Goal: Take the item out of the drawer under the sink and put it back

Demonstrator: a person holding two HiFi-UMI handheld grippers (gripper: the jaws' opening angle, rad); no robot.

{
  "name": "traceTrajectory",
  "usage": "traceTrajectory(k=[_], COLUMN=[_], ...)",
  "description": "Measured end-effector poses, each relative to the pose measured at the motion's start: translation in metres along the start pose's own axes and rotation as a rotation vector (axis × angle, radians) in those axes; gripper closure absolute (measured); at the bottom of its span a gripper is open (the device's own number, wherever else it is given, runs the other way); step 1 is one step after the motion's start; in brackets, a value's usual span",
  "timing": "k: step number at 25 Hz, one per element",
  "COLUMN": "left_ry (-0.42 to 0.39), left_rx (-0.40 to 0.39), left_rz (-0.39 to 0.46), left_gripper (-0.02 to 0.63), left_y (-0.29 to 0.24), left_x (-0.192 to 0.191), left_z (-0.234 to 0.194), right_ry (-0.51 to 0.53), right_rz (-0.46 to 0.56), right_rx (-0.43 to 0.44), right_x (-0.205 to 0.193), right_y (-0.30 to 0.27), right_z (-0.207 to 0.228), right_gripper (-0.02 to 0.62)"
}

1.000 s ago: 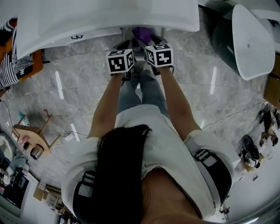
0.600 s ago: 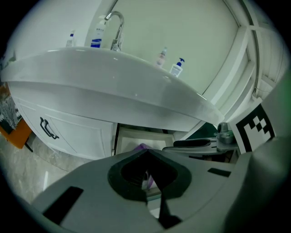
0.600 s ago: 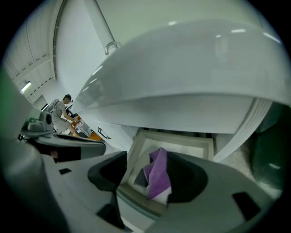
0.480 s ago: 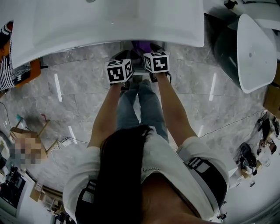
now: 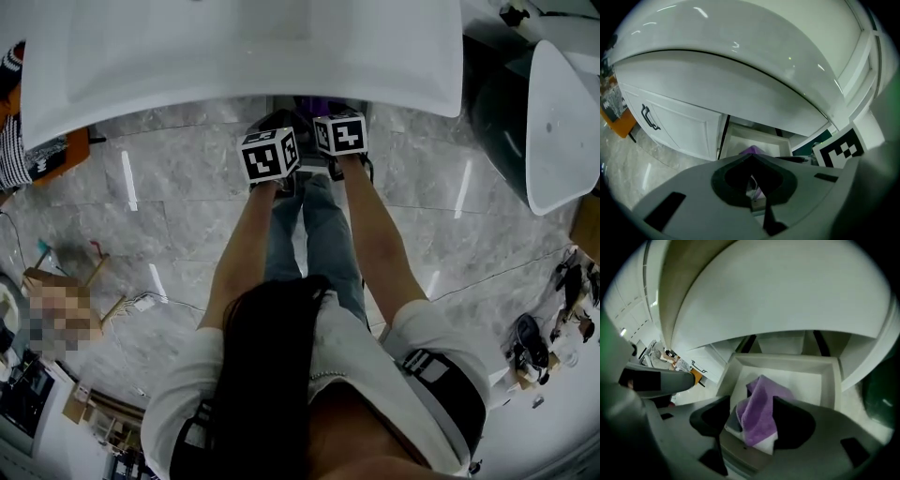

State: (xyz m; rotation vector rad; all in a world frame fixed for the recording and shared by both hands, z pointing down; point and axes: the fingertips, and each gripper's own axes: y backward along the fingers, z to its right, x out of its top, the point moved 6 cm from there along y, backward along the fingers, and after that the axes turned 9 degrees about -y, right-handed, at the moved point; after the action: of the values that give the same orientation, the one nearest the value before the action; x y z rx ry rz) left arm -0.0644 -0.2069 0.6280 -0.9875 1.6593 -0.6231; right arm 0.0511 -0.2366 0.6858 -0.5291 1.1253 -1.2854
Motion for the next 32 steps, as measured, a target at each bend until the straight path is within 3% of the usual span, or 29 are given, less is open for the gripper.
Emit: traceTrajectory(k=[3,7,11,17,22,26,32], left_ry=[-0.002,-0.001,-0.002,0.013,0.022,0.035,0.015], left_rx=[-0.007,-0.018,-0.013,-0.012,-0.01,-0.02,-0.022], left_rz=[0.005,0.014,0.003,-0.013,-0.013,-0.009,-0.016], left_gripper=[0.603,0.603,0.603,0.603,0.603,0.603,0.603], left_y=[-0.005,-0.012,-0.017,-0.016,-0.014,-0.01,-0.002], left_x=[0.001,0.001,-0.006,-0.019,-0.021,-0.021,-0.019], left_z=[-0.002,-0.006,-0.005,-0.017,-0.021,-0.023,-0.024], right_ry=[-0.019,0.09,0.031,0.063,0.095,0.09,-0.005], right_rz=[-0.021,-0.089,-0.087,-0.073,-0.11,-0.071,0.009], right_rx=[-0.029,-0.053,-0.058,-0.151,-0.192,-0.201,-0.148], right_x=[-0.003,-0.01,-0.009,-0.017,-0.019,-0.018,-0.012], right_y=[-0.008,-0.022,-0.029,-0.043,-0.047,-0.041,-0.013], right_z=[0.007,0.008,0.016,0.019,0.02,0.02,0.013], right_gripper=[0.318,0.318,0.318,0.319,0.416,0.494,0.514])
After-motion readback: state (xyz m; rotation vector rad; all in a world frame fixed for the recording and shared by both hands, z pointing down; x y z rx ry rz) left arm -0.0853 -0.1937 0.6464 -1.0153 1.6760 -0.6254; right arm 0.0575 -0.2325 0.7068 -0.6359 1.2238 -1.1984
